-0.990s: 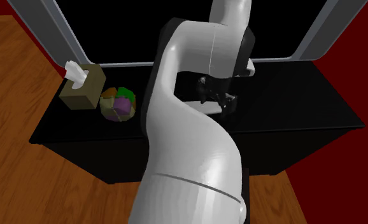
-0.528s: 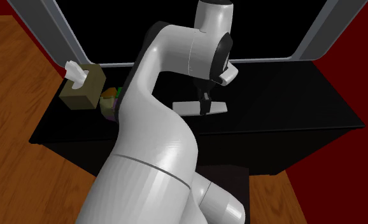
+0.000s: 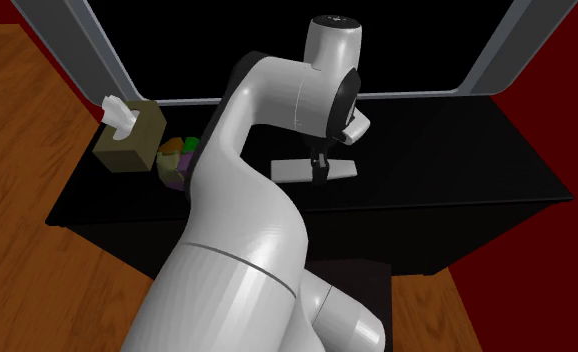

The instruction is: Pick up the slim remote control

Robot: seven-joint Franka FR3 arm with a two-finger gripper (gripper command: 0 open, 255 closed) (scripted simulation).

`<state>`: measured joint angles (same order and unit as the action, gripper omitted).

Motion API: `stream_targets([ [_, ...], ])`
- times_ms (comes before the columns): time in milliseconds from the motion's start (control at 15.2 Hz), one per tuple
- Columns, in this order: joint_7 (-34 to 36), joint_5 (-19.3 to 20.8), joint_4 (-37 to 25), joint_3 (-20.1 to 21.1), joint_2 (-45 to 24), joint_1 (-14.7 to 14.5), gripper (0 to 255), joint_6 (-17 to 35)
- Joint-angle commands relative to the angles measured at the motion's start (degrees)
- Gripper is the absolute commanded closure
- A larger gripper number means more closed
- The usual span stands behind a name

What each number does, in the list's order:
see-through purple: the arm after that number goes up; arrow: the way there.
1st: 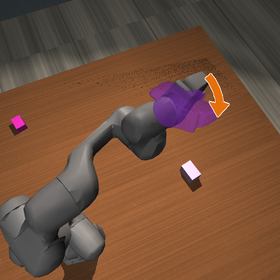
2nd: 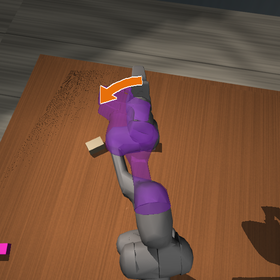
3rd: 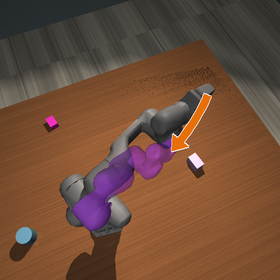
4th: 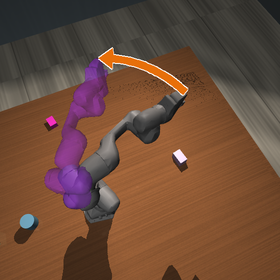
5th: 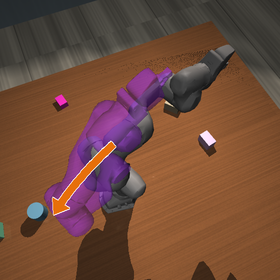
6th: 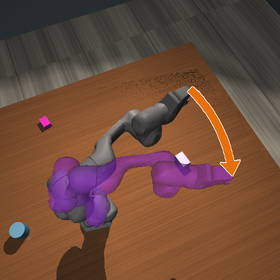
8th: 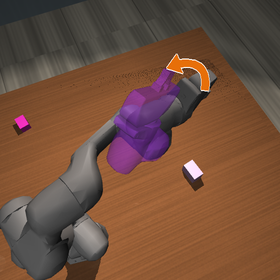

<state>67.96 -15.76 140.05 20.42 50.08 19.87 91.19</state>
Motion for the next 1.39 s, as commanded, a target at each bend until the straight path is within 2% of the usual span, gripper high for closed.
stream_targets([
  [0,0.0,0.0,0.1,0.0,0.0,0.0,255,0.1],
  [396,0.0,0.0,-0.1,0.0,0.0,0.0,255,-0.1],
  [1320,0.8,2.0,-12.7,-1.9,-3.3,1.1,255,-9.4],
])
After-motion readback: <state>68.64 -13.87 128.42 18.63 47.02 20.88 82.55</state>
